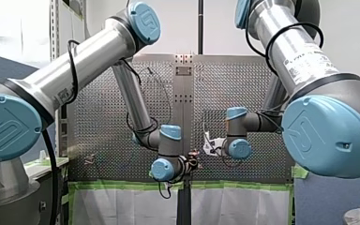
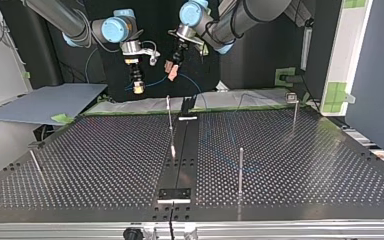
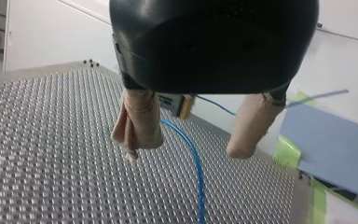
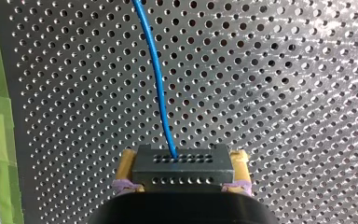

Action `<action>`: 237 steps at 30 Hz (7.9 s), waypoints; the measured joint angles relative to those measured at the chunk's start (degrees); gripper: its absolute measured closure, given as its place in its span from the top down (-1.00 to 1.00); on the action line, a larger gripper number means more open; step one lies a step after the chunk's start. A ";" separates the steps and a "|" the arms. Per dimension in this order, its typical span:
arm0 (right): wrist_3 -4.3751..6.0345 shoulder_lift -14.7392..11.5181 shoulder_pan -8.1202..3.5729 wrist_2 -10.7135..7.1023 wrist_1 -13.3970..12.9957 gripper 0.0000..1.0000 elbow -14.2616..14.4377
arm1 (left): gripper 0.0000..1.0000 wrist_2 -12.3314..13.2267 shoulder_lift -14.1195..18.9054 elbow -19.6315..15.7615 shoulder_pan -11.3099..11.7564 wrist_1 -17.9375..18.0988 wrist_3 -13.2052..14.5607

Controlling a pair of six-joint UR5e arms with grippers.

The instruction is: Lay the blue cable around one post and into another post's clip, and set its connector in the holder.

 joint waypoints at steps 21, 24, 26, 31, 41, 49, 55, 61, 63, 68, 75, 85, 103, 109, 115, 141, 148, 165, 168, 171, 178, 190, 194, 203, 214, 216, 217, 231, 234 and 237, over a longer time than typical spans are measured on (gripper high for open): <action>-0.03 -0.11 0.14 -0.04 0.05 -1.00 0.00 | 1.00 -5.10 -2.85 4.73 1.65 -3.12 -0.52; 0.08 -0.13 0.12 -0.02 0.06 -1.00 0.00 | 1.00 -5.94 -2.85 4.78 2.12 -3.47 0.44; 0.11 -0.16 0.12 -0.01 0.07 -1.00 0.00 | 1.00 -6.22 -2.84 4.79 2.38 -3.48 0.94; 0.14 -0.22 0.15 -0.04 0.20 -1.00 -0.01 | 0.82 -6.44 -2.84 4.78 2.67 -3.06 0.93; 0.21 -0.30 0.17 -0.09 0.32 -1.00 0.00 | -0.83 -6.39 -2.89 4.74 2.64 -1.90 2.36; 1.61 -0.28 -0.28 -0.29 0.38 -1.00 0.00 | -0.83 -9.27 -2.91 4.71 2.70 -1.99 4.63; 2.60 -0.24 -1.13 -0.49 -0.14 -1.00 -0.04 | -0.83 -9.57 -2.92 4.72 2.69 -1.56 7.14; 3.62 -0.13 -2.21 -0.52 -0.48 -1.00 -0.41 | -0.83 -8.50 -2.92 4.83 2.36 0.91 9.03; 3.88 -0.09 -2.55 -0.53 -0.49 -1.00 -0.59 | -0.83 -8.37 -2.92 5.11 2.33 1.63 9.19; 4.14 -0.02 -2.85 -0.64 -0.48 -1.00 -1.05 | -0.83 -8.08 -3.68 6.50 2.51 1.40 9.43; 3.96 1.57 -2.95 -0.57 0.61 -1.00 -2.90 | -0.83 -8.50 -6.73 9.68 2.14 -1.08 11.45; 4.04 4.66 -3.45 -0.23 2.80 -1.00 -6.33 | -0.83 -9.84 -10.36 12.67 2.45 -1.41 11.44; 3.92 5.21 -6.20 -0.70 5.41 -1.00 -9.70 | -0.83 -11.94 -10.42 17.22 3.68 -2.40 13.07; 3.57 5.52 -7.15 -1.33 6.06 -1.00 -10.01 | -0.83 -12.70 -10.44 18.18 4.28 -2.88 14.07; 2.98 7.81 -7.78 -1.76 5.74 -1.00 -10.02 | -0.83 -12.85 -10.46 18.99 4.70 -3.35 14.38; 2.79 9.76 -11.01 -4.19 5.41 -1.00 -13.24 | -0.87 -15.92 -10.54 21.92 5.00 -5.37 22.80; 2.69 10.07 -11.73 -4.59 5.21 -1.00 -13.30 | -0.87 -16.32 -10.56 22.98 5.15 -5.48 23.43; 1.21 13.40 -12.15 -4.74 7.53 -1.00 -15.58 | -0.87 -14.83 -12.54 25.49 7.43 -9.08 23.03; 1.20 13.45 -12.22 -4.75 7.35 -1.00 -15.82 | -0.87 -14.73 -12.71 26.36 7.63 -9.64 22.90; 1.20 13.52 -12.29 -4.75 7.31 -1.00 -16.26 | -0.87 -14.62 -12.74 27.48 7.83 -10.37 22.78; 1.20 13.67 -12.56 -4.79 7.60 -1.00 -17.71 | -0.87 -13.85 -12.76 29.10 8.43 -11.28 22.54; 0.09 15.22 -13.38 -4.83 8.78 -1.00 -20.22 | -0.77 -12.20 -12.76 29.57 10.24 -11.96 23.75; -0.54 15.37 -13.53 -4.84 9.75 -1.00 -20.42 | -0.11 -10.98 -12.71 29.57 10.61 -13.61 24.32; -1.04 15.40 -13.96 -4.84 10.86 -1.00 -20.42 | 1.00 -8.69 -12.32 28.86 10.75 -18.10 27.94; -0.91 15.41 -14.05 -4.84 11.60 -1.00 -20.41 | 1.00 -3.72 -7.72 24.03 10.83 -23.26 33.14; -0.88 15.41 -14.07 -4.83 11.70 -1.00 -20.40 | 1.00 -2.74 -6.73 23.03 10.59 -24.08 34.03; -0.85 15.40 -14.07 -4.84 11.75 -1.00 -20.41 | 1.00 -2.29 -6.28 22.59 10.46 -24.42 34.31; -0.68 15.42 -14.09 -4.88 11.78 -1.00 -20.40 | 1.00 0.40 0.66 15.50 9.42 -24.43 35.74; -0.66 15.41 -14.08 -4.92 11.75 -1.00 -20.40 | 1.00 0.47 1.31 13.91 9.22 -24.77 36.02; -0.65 15.40 -14.09 -5.03 11.83 -1.00 -20.41 | 1.00 0.54 1.51 12.40 8.79 -24.96 36.22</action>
